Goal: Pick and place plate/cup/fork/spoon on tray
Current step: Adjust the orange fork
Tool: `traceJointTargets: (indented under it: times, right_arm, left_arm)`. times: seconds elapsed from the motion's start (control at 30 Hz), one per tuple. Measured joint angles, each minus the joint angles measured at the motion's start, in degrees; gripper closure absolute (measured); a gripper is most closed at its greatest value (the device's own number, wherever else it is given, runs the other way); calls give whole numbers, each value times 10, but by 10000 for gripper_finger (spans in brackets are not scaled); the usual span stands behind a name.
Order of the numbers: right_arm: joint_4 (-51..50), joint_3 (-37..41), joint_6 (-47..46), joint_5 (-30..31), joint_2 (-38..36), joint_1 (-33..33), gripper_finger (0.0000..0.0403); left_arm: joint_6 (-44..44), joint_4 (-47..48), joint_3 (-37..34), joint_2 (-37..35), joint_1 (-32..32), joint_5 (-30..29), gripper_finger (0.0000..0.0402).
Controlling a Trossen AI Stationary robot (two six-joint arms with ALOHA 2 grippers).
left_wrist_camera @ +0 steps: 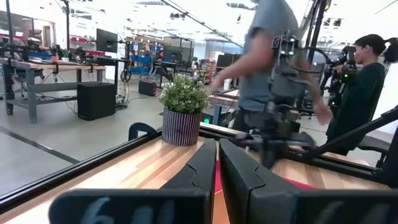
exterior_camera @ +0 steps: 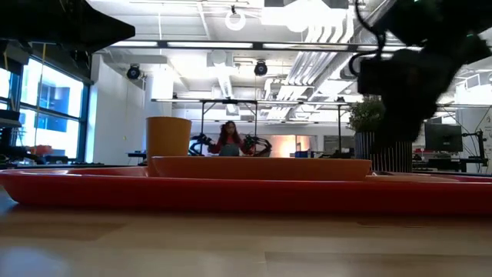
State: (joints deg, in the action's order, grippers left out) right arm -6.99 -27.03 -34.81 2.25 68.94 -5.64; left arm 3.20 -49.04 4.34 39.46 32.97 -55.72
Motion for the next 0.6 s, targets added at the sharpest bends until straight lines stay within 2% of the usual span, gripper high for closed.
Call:
traceJointTargets:
  times: [0.13, 0.27, 0.43, 0.6]
  right_arm:
    - [-28, 0, -95, 23, 15, -82, 403]
    - [-34, 0, -170, 46, 40, -137, 403]
    - [-4, 0, -205, 58, 86, -167, 403]
    - [86, 1, -218, 20, 135, -180, 403]
  left_arm:
    - [3, 2, 0, 0, 0, 0, 392]
    - [4, 1, 0, 0, 0, 0, 392]
    - [4, 1, 0, 0, 0, 1, 392]
    - [4, -1, 0, 0, 0, 1, 392]
